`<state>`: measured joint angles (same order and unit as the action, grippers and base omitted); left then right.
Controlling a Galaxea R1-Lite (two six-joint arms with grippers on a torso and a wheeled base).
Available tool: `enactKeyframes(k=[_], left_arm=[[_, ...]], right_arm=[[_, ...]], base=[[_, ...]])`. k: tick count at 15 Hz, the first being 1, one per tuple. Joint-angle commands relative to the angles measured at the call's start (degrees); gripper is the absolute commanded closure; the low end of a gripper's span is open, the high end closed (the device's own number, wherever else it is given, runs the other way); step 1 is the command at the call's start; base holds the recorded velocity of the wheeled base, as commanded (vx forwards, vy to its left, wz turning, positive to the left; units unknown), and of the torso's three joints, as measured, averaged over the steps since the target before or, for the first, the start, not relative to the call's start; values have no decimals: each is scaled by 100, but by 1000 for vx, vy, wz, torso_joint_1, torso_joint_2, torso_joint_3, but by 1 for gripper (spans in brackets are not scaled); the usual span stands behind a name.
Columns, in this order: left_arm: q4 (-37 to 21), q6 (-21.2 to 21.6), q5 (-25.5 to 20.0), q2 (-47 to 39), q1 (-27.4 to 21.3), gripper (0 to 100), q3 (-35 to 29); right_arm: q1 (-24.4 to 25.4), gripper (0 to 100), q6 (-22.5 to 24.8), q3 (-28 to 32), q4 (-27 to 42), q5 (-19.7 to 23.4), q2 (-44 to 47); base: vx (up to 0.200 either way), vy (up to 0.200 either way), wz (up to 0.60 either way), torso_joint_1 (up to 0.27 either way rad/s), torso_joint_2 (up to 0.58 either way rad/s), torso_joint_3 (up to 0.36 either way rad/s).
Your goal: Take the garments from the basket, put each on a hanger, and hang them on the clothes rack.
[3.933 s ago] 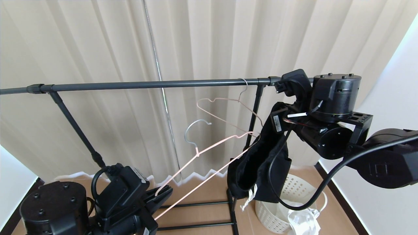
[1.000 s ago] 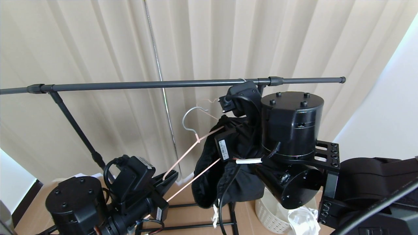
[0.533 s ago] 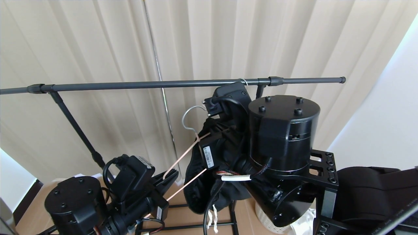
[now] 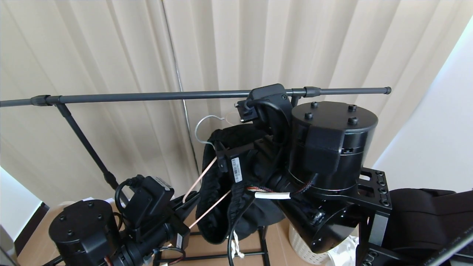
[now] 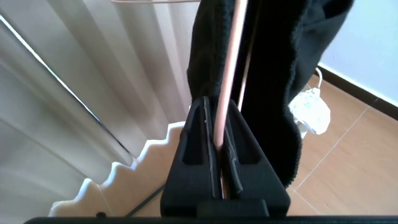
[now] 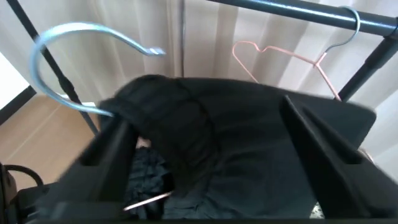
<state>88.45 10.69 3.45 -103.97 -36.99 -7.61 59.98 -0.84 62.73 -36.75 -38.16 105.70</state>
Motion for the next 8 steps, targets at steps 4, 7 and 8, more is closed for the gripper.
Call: enactKeyframes(k=[4,7,8], left_arm=[[155,-6,-20,-18,-2,100,154],[155,-6,-20,-9,-2,100,145],[155,-6,-20,-9,34,100,137]], right_arm=[[5,0,-4,-15,10,10,3],[-12,0,-13,-33,10,10,-6],[-21,0,-13,-51,10,10,-32]], base=[[0,0,0,0,0,0],[0,0,0,0,0,0],[0,0,0,0,0,0]])
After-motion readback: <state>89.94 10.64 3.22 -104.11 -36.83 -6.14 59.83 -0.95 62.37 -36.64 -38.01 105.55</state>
